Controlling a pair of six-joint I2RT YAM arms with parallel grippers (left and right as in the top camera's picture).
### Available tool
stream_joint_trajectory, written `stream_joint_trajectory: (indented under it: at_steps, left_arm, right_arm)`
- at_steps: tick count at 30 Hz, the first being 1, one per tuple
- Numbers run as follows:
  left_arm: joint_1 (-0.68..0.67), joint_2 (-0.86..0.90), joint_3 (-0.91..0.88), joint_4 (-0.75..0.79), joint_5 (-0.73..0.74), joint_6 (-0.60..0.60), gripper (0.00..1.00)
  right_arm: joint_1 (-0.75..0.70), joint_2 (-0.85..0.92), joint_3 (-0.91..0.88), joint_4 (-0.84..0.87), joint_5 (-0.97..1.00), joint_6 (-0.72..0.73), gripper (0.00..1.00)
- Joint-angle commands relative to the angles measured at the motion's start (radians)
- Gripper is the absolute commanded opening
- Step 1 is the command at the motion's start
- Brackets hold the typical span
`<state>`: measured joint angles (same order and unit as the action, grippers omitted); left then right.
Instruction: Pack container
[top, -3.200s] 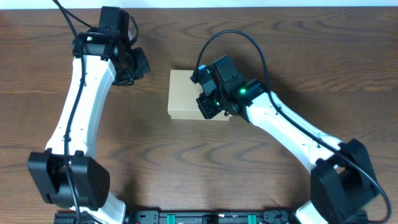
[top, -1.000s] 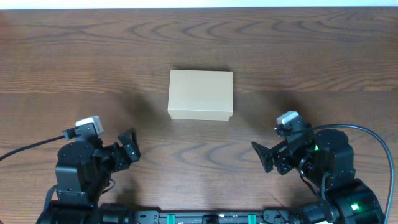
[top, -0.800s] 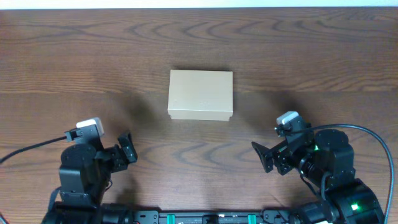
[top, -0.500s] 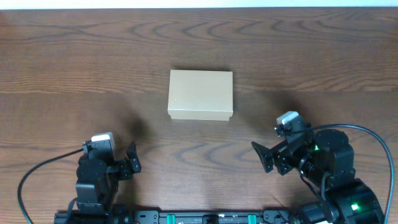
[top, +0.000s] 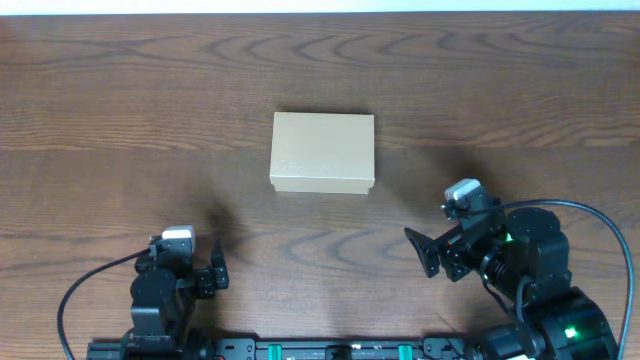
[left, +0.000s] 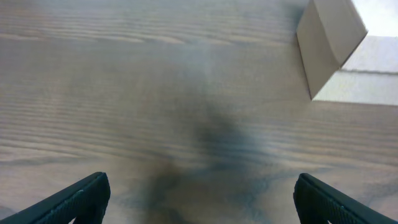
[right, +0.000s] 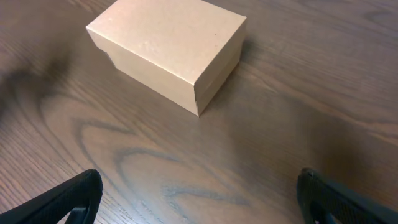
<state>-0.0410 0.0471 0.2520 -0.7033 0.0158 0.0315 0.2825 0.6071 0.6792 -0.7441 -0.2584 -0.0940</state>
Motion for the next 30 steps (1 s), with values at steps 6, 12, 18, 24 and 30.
stream_joint_trajectory:
  at_steps: [6,12,18,24,30]
  left_arm:
    - [0.004,-0.044,-0.034,-0.003,-0.001,0.035,0.95]
    - [0.003,-0.044,-0.06,-0.004,-0.002,0.043,0.95]
    - [0.003,-0.043,-0.092,-0.014,0.003,0.043,0.95]
    - [0.003,-0.043,-0.092,-0.014,0.003,0.043,0.95]
    - [0.003,-0.043,-0.092,-0.014,0.003,0.043,0.95]
  right_arm:
    - [-0.01,-0.005,-0.001,-0.002,-0.008,0.014,0.99]
    - [-0.01,-0.005,-0.001,-0.002,-0.008,0.014,0.99]
    - [-0.01,-0.005,-0.001,-0.002,-0.008,0.014,0.99]
    - [-0.01,-0.005,-0.001,-0.002,-0.008,0.014,0.99]
    - [-0.01,-0.005,-0.001,-0.002,-0.008,0.015,0.99]
